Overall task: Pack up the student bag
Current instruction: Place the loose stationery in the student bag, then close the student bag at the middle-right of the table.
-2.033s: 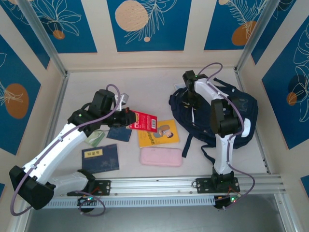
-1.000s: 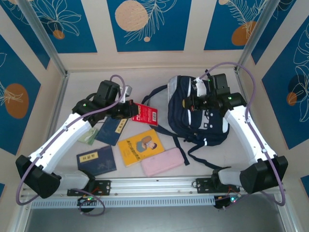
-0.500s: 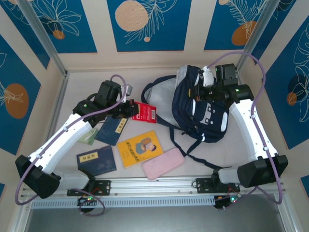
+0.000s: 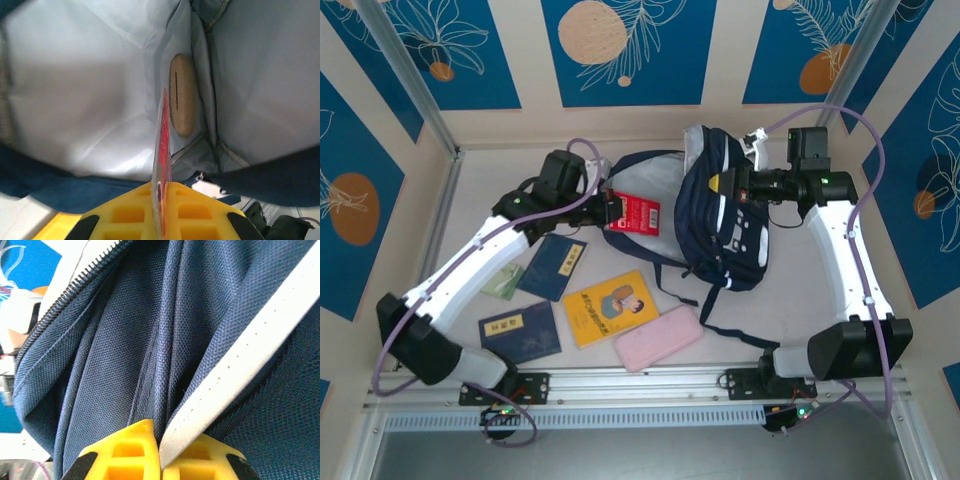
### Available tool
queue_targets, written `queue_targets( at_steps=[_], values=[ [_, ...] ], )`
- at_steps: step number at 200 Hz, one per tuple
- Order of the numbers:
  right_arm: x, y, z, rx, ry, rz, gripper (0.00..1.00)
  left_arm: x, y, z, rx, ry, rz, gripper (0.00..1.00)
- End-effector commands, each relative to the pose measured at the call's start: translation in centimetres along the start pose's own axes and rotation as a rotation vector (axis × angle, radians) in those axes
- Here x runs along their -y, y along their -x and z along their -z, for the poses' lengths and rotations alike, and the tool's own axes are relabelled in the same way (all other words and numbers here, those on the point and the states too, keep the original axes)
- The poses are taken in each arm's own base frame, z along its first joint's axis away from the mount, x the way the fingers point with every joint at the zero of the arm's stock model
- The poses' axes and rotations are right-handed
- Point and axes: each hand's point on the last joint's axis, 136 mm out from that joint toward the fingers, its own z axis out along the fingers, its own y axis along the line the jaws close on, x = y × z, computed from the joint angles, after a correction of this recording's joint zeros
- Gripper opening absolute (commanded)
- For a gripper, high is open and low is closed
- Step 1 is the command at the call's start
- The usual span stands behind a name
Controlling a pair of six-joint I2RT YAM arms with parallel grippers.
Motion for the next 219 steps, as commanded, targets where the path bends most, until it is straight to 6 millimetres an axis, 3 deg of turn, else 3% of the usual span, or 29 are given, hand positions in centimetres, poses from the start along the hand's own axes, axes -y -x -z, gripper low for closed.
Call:
queue_targets(
  at_steps=[1, 31, 68, 93, 116, 143, 166, 190, 198, 219],
  values=[
    [-6.7, 3.6, 2.0, 0.097, 0.274, 0.269, 0.0, 3.4, 2.9, -1.7, 0.035, -0.16, -0.022, 0.0],
    [-7.0, 4.0, 1.8, 0.078, 0.342, 0.25, 0.0, 6.4, 4.3, -5.0, -0.009, -0.354, -0.026, 0.0],
    [-6.2, 4.6, 1.1, 0.074, 0.337, 0.225, 0.0, 6.8, 4.0, -10.7, -0.116, -0.424, 0.037, 0.06],
    [-5.1, 5.1, 0.4, 0.078, 0.29, 0.203, 0.0, 8.2, 1.6, -15.5, -0.212, -0.418, 0.053, 0.41],
    [-2.2, 5.6, -0.3, 0.096, 0.125, 0.171, 0.0, 8.7, 0.5, -17.5, -0.244, -0.382, 0.07, 0.63],
    [3.3, 6.5, -0.1, 0.136, -0.204, 0.122, 0.0, 6.1, 1.5, -15.5, -0.206, -0.296, 0.071, 0.72],
    [7.6, 7.3, 1.3, 0.178, -0.465, 0.084, 0.0, 2.7, 3.7, -11.7, -0.124, -0.226, 0.111, 0.73],
    [10.7, 7.2, 1.3, 0.144, -0.6, 0.04, 0.0, 1.2, 4.5, -7.4, -0.057, -0.187, 0.091, 0.74],
    [11.4, 7.0, 0.9, 0.125, -0.605, 0.021, 0.07, 1.6, 4.1, -6.3, -0.056, -0.205, 0.068, 0.74],
    [11.9, 6.5, -1.2, 0.094, -0.58, 0.013, 0.38, 1.5, 1.9, -4.7, -0.098, -0.207, 0.052, 0.74]
  ],
)
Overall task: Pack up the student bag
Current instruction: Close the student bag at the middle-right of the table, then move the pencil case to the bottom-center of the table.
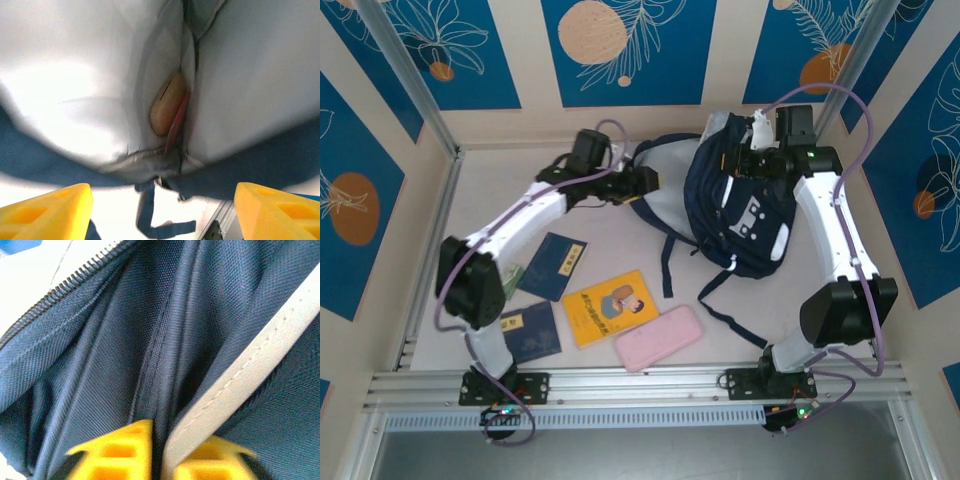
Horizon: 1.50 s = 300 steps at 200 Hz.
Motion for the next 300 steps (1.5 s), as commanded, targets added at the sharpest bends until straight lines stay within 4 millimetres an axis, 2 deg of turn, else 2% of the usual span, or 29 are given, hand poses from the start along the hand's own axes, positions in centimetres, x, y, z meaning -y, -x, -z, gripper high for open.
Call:
queue_targets(
  at_steps=[1, 21, 43, 62, 73, 88, 107, 128, 137, 149, 162, 173, 192, 215, 250, 271, 300],
  values=[
    [1.1, 1.8, -0.8, 0.053, -0.1, 0.048, 0.39, 1.4, -3.0, 2.0, -0.051, -0.011, -0.068, 0.74],
    [-0.1, 1.3, -2.3, 0.036, -0.122, 0.081, 0.5, -0.5, -5.0, 3.9, -0.042, 0.085, -0.07, 0.74],
    [-1.6, 0.6, -2.8, 0.015, -0.204, 0.151, 0.51, -2.0, -6.8, 6.4, -0.01, 0.171, -0.066, 0.74],
    [-3.9, -1.1, -2.6, 0.001, -0.24, 0.222, 0.46, -3.0, -8.6, 8.1, -0.005, 0.22, -0.044, 0.74],
    [-5.8, -2.9, -2.4, -0.014, -0.217, 0.233, 0.35, -3.6, -10.1, 8.8, -0.024, 0.243, -0.032, 0.73],
    [-8.9, -6.9, -2.2, -0.089, -0.105, 0.203, 0.19, -4.6, -12.4, 9.2, -0.091, 0.267, -0.012, 0.72],
    [-12.9, -13.7, -1.3, -0.235, 0.091, 0.173, 0.12, -5.9, -15.6, 9.4, -0.191, 0.304, 0.007, 0.71],
    [-14.9, -21.7, 0.1, -0.412, 0.214, 0.145, 0.04, -7.0, -18.8, 9.6, -0.281, 0.361, -0.029, 0.71],
    [-14.9, -25.3, 0.5, -0.505, 0.224, 0.133, 0.0, -7.5, -19.9, 9.7, -0.318, 0.403, -0.06, 0.71],
    [-14.2, -29.8, 1.1, -0.63, 0.189, 0.125, 0.0, -7.9, -20.7, 9.8, -0.358, 0.446, -0.087, 0.71],
    [-13.5, -34.0, 1.9, -0.754, 0.157, 0.097, 0.0, -7.5, -21.6, 9.4, -0.397, 0.435, -0.097, 0.7],
    [-12.9, -36.8, 2.6, -0.826, 0.137, 0.09, 0.0, -7.0, -22.3, 8.8, -0.43, 0.414, -0.107, 0.68],
    [-11.4, -40.1, 3.6, -0.889, 0.079, 0.064, 0.0, -6.5, -23.9, 7.4, -0.498, 0.404, -0.135, 0.67],
    [-10.6, -42.9, 4.3, -0.941, 0.072, 0.007, 0.0, -6.8, -25.3, 5.8, -0.563, 0.405, -0.119, 0.65],
    [-9.6, -45.7, 3.6, -0.982, 0.051, -0.034, 0.0, -7.3, -25.1, 5.5, -0.556, 0.433, -0.107, 0.65],
    [-9.1, -45.8, 1.9, -0.932, 0.026, -0.04, 0.0, -7.5, -24.8, 5.6, -0.553, 0.456, -0.111, 0.65],
    [-8.1, -44.6, -1.2, -0.855, -0.027, -0.075, 0.0, -7.7, -24.9, 5.9, -0.55, 0.47, -0.11, 0.65]
  ],
)
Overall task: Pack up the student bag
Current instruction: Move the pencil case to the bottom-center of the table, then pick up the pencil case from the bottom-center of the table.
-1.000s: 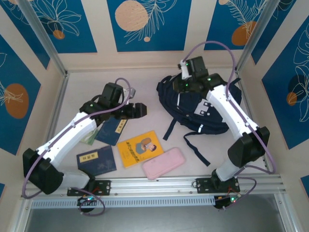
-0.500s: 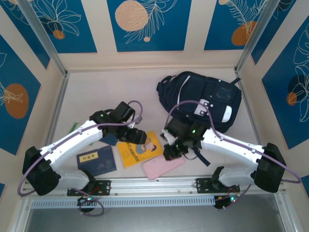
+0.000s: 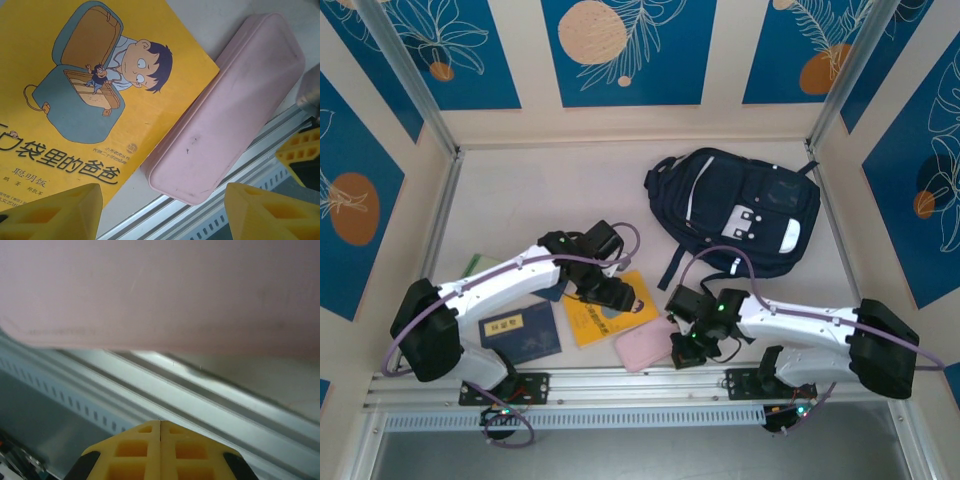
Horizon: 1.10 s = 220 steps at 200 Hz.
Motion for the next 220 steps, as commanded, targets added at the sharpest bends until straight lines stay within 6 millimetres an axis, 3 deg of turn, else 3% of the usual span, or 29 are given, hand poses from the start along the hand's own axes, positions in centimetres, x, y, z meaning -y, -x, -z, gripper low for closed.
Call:
queue_targets(
  at_steps=[1, 17, 46, 78, 95, 107, 121, 147, 156, 179, 186, 192, 220],
  values=[
    [0.2, 3.1, -0.6, 0.094, 0.003, -0.06, 0.0, -0.2, 0.0, 0.7, 0.003, 0.026, 0.006, 0.65],
    [1.1, 4.9, -0.9, 0.127, 0.002, -0.116, 0.0, -0.3, -0.2, 0.5, 0.003, 0.027, 0.011, 0.65],
    [3.2, 8.3, 0.3, 0.231, -0.01, -0.219, 0.01, -0.6, -0.5, -0.1, -0.019, 0.024, 0.021, 0.65],
    [3.4, 11.8, 2.8, 0.304, 0.046, -0.244, 0.15, -0.8, -0.7, -1.0, -0.042, 0.021, 0.033, 0.65],
    [3.8, 12.9, 4.2, 0.331, 0.017, -0.249, 0.31, -0.9, -0.5, -1.4, -0.047, 0.017, 0.033, 0.66],
    [4.2, 13.1, 5.0, 0.341, 0.0, -0.267, 0.42, -0.9, 0.0, -1.8, -0.048, 0.009, 0.038, 0.66],
    [4.5, 13.0, 5.9, 0.347, 0.001, -0.308, 0.46, -0.8, 0.8, -2.1, -0.042, 0.0, 0.045, 0.66],
    [4.7, 12.7, 7.5, 0.397, 0.059, -0.484, 0.63, -0.5, 3.0, -2.2, -0.016, -0.028, 0.064, 0.67],
    [5.3, 12.4, 7.9, 0.417, 0.047, -0.601, 0.74, -0.5, 3.6, -2.3, -0.009, -0.033, 0.072, 0.67],
    [6.2, 11.4, 8.0, 0.368, -0.007, -0.847, 0.81, -0.8, 4.8, -2.0, 0.017, -0.046, 0.097, 0.67],
    [6.0, 11.3, 8.0, 0.349, -0.025, -0.884, 0.88, -0.9, 4.9, -1.9, 0.02, -0.054, 0.106, 0.66],
    [6.0, 11.1, 8.0, 0.335, -0.052, -0.915, 1.0, -1.0, 4.9, -1.7, 0.023, -0.059, 0.111, 0.66],
    [5.0, 12.1, 7.2, 0.299, -0.086, -0.983, 0.99, -2.1, 4.7, -0.9, 0.042, -0.069, 0.137, 0.65]
  ],
)
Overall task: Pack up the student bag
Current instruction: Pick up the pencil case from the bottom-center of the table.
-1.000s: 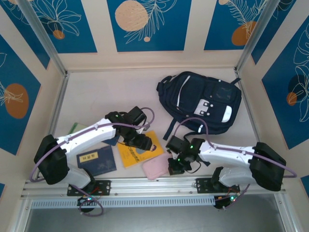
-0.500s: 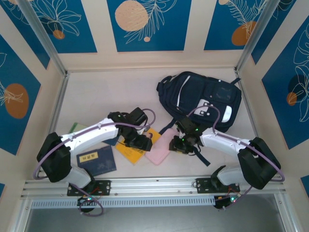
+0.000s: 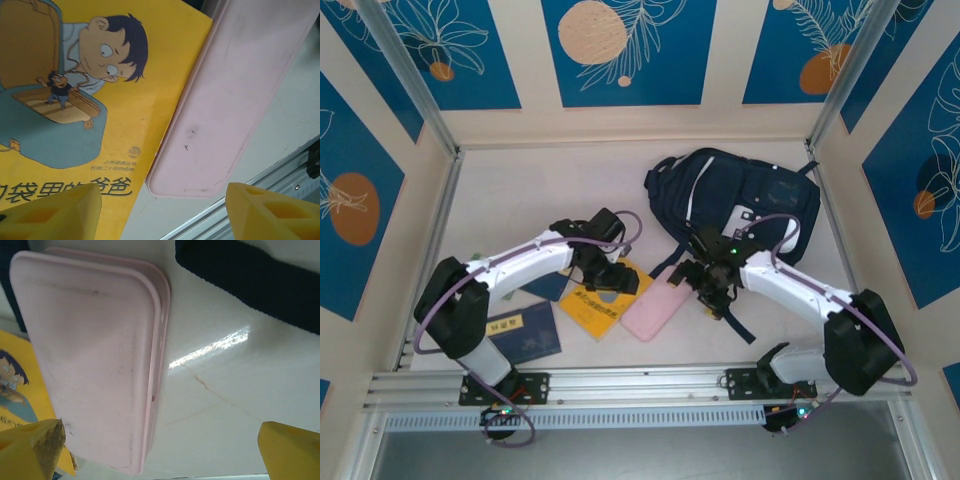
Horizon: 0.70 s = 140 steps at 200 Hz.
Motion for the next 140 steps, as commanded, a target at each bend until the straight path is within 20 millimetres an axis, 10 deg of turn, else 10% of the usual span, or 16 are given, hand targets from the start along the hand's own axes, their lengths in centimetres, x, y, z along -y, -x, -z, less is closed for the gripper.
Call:
queue_targets(
  at_steps=[1, 140],
  values=[
    [0.4, -0.4, -0.3, -0.007, -0.098, -0.158, 0.99, 0.0, 0.3, 1.5, 0.029, -0.045, 0.02, 0.65],
    [-5.3, 3.3, -5.4, 0.04, -0.021, -0.148, 0.99, -2.6, -2.8, 2.9, 0.033, -0.102, 0.073, 0.63]
  ],
)
